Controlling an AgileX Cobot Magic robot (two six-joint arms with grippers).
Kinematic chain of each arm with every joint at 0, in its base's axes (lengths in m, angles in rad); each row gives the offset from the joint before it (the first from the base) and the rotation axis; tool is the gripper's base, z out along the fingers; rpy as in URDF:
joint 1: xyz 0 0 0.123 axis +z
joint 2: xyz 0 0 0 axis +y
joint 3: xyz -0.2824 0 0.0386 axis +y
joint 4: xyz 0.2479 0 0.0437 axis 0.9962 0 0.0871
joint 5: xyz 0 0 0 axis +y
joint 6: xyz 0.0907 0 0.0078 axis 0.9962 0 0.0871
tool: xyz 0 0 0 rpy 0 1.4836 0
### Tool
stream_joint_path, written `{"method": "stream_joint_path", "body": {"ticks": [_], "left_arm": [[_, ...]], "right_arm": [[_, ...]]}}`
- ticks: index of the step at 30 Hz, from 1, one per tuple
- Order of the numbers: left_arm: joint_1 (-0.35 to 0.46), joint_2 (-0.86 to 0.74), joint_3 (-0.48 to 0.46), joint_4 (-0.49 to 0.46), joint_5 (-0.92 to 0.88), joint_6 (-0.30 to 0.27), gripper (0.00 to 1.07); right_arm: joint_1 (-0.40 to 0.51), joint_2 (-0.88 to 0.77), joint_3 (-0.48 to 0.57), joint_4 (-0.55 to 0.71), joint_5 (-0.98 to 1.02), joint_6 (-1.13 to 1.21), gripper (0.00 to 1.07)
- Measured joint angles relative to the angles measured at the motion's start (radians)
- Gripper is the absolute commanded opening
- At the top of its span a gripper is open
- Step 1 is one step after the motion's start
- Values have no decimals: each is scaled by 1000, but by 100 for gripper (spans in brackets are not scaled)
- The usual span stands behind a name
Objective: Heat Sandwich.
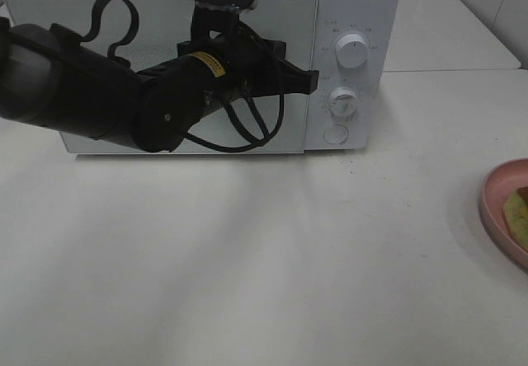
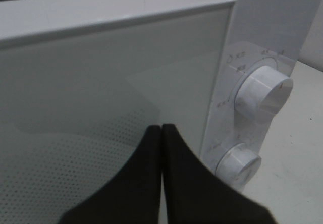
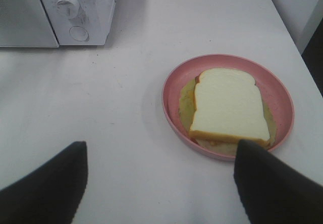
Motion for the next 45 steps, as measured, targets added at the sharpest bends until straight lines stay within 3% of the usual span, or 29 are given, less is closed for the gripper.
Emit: {"method": "stream_joint_path", "body": {"ticks": [21,31,41,45], "left_arm": [[0,11,-27,-12,15,18,0],[3,-57,77,-71,-24,18,0],[-58,-136,196,-73,-29,18,1],[-73,-173,246,-73,2,18,8]], "right_arm": [[0,0,0,0,0,0,76],[0,0,0,0,0,0,76],[0,0,0,0,0,0,76],[0,0,0,0,0,0,76]]}}
